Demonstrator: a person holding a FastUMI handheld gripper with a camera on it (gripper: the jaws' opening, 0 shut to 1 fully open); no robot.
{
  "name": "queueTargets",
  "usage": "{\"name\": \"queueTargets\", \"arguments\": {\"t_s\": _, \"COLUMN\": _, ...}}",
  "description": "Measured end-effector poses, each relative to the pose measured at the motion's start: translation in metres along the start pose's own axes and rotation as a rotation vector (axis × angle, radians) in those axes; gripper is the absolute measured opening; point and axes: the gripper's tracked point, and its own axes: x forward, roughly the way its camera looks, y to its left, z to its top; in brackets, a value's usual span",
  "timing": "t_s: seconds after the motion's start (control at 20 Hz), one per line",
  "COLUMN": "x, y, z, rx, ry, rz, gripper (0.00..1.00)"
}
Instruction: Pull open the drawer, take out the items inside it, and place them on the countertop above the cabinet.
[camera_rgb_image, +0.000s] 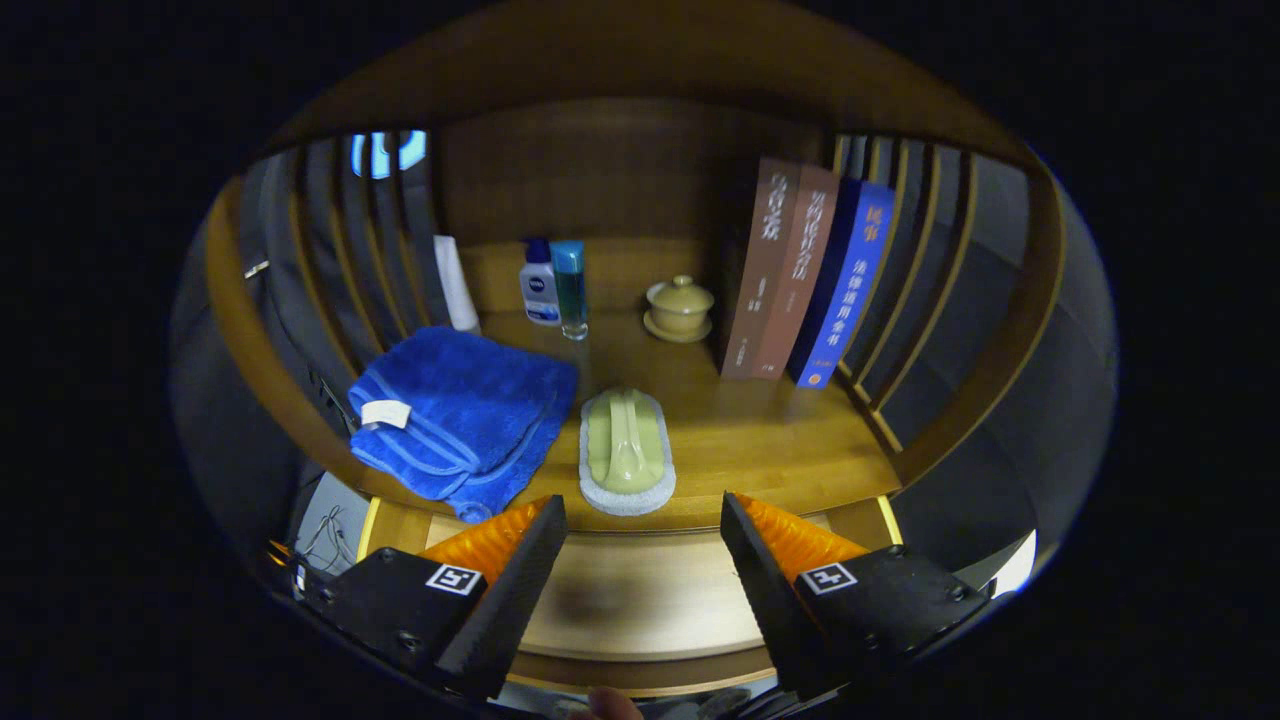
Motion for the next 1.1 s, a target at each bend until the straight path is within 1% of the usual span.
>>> {"name": "queueTargets", "arguments": {"t_s": 0.1, "x": -0.026, "y": 0.002, "z": 0.002, "rx": -0.031, "ry": -0.131, "rz": 0.004, "gripper": 0.99}}
{"name": "queueTargets", "arguments": {"t_s": 0.2, "x": -0.061, "y": 0.000, "z": -0.002, "rx": -0.042, "ry": -0.250, "rz": 0.006, "gripper": 0.99}}
{"name": "queueTargets", "arguments": {"t_s": 0.3, "x": -0.091, "y": -0.003, "z": -0.016, "rx": -0.038, "ry": -0.349, "rz": 0.003, "gripper": 0.99}}
{"name": "queueTargets", "arguments": {"t_s": 0.45, "x": -0.120, "y": -0.002, "z": -0.057, "rx": -0.025, "ry": -0.457, "rz": 0.035, "gripper": 0.99}}
{"name": "queueTargets", "arguments": {"t_s": 0.6, "x": -0.137, "y": -0.008, "z": -0.100, "rx": -0.048, "ry": -0.550, "rz": 0.040, "gripper": 0.98}}
{"name": "queueTargets", "arguments": {"t_s": 0.7, "x": -0.134, "y": -0.011, "z": -0.134, "rx": -0.038, "ry": -0.579, "rz": 0.050, "gripper": 0.98}}
{"name": "queueTargets", "arguments": {"t_s": 0.85, "x": -0.120, "y": -0.014, "z": -0.178, "rx": -0.020, "ry": -0.562, "rz": 0.062, "gripper": 0.98}}
{"name": "queueTargets", "arguments": {"t_s": 1.1, "x": -0.088, "y": 0.000, "z": -0.212, "rx": 0.002, "ry": -0.536, "rz": 0.096, "gripper": 0.98}}
